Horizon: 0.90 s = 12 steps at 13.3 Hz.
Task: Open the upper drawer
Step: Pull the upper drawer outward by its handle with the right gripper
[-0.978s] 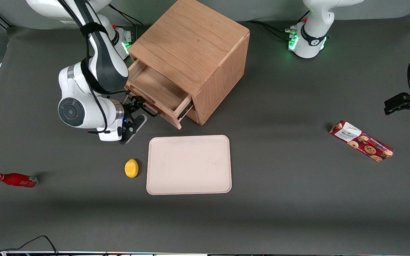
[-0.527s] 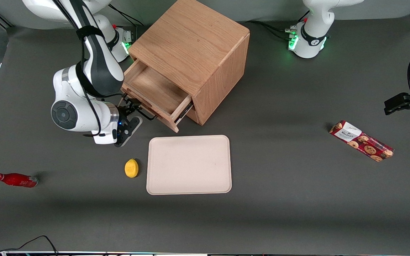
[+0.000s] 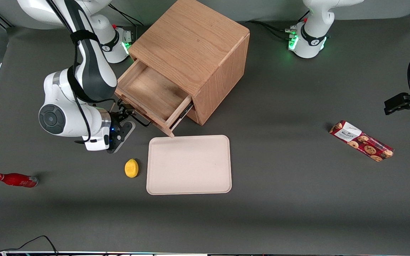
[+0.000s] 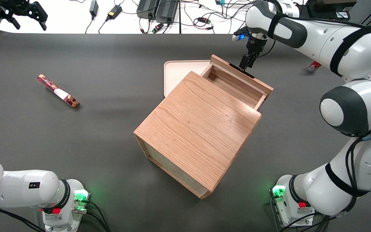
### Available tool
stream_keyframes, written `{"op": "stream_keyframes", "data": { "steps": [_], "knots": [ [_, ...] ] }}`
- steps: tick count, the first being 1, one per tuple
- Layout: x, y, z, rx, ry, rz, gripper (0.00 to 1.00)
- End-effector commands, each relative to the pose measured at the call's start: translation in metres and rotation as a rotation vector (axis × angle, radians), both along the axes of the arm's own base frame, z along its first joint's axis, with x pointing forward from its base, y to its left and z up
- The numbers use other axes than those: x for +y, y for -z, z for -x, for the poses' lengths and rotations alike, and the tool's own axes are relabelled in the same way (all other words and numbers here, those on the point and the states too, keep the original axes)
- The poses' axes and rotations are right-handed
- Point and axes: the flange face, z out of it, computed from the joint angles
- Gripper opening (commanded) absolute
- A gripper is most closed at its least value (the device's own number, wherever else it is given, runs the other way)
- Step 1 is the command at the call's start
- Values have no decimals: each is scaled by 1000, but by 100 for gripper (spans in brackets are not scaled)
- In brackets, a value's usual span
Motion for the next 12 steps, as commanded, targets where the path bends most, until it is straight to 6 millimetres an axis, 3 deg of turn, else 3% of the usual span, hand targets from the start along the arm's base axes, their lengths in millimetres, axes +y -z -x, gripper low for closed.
{"op": "stream_keyframes", "data": {
  "steps": [1,9,12],
  "knots": [
    [-10,-3,-17,-17,-24,-21,100],
    [-15,16,-21,-5,-75,-24,100],
    [-25,13,-34,-30,-90,-18,100]
  ]
}}
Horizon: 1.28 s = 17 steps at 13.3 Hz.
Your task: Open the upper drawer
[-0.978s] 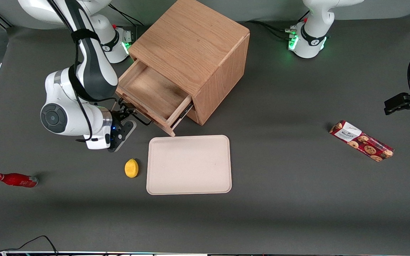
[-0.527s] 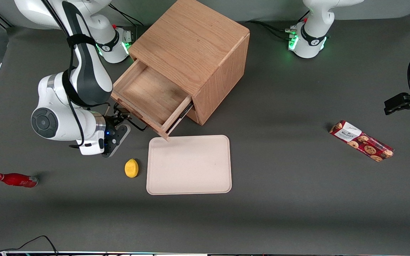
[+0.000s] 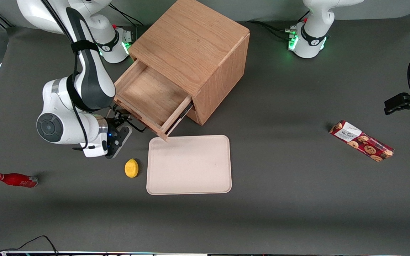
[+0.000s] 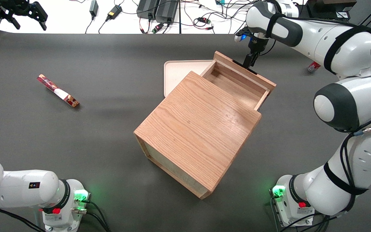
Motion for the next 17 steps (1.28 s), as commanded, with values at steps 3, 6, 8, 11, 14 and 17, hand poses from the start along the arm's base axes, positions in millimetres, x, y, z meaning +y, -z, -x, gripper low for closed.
{"op": "stream_keyframes", "data": {
  "steps": [3,6,8,11,14,17],
  "knots": [
    [-15,-7,-27,-46,-24,-11,100],
    [-18,-9,-31,-55,-37,-13,100],
    [-21,-9,-33,-57,-35,-16,100],
    [-25,-4,-34,-54,-31,-12,100],
    [-38,-2,-41,-58,-32,-13,100],
    [-43,2,-47,-63,-58,-13,100]
  ]
}}
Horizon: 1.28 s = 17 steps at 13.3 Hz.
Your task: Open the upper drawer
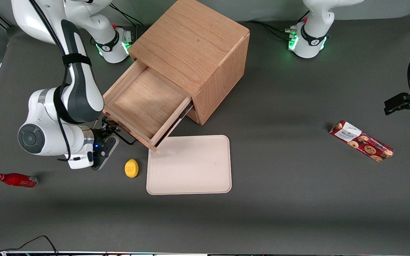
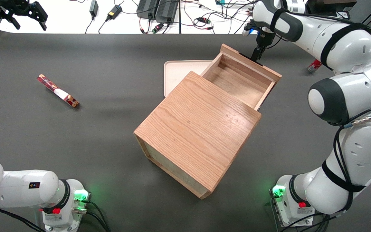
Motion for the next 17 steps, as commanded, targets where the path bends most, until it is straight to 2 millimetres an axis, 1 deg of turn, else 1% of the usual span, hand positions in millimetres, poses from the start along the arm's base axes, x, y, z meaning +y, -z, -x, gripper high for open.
{"op": "stream_keyframes", "data": {
  "steps": [1,7,8,11,12,14,16,17],
  "knots": [
    [-6,0,-16,-20,-27,-19,100],
    [-15,3,-19,-21,-54,-23,100],
    [-18,3,-23,-26,-51,-20,100],
    [-18,1,-27,-36,-48,-18,100],
    [-16,-3,-26,-36,-38,-21,100],
    [-14,-27,-24,-42,-20,-30,100],
    [-8,-59,-21,-15,14,-23,100],
    [-10,-74,-18,1,49,-12,100]
  ]
}}
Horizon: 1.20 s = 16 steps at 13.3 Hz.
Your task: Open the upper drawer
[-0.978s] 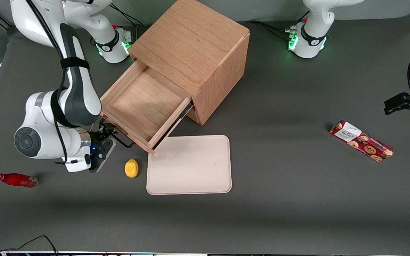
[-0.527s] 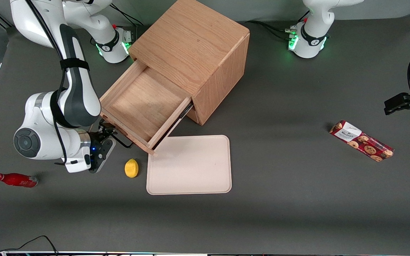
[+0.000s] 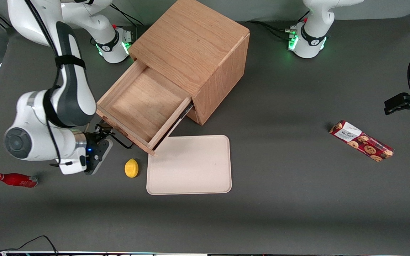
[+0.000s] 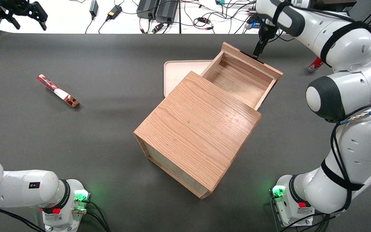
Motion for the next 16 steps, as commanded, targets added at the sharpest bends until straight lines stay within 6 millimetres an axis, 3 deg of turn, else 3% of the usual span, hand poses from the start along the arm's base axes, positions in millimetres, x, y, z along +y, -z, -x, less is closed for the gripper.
{"op": "stream_keyframes", "data": {
  "steps": [1,4,7,9,10,12,13,16],
  "knots": [
    [-4,-50,5,26,114,9,100],
    [-13,-101,32,66,369,49,100],
    [-35,-131,64,80,638,129,100],
    [-20,-153,90,24,803,266,100],
    [-23,-165,103,-16,849,312,100],
    [-50,-176,134,-50,878,245,100],
    [-62,-171,153,-96,888,201,100],
    [-97,-153,179,-140,930,185,100]
  ]
}}
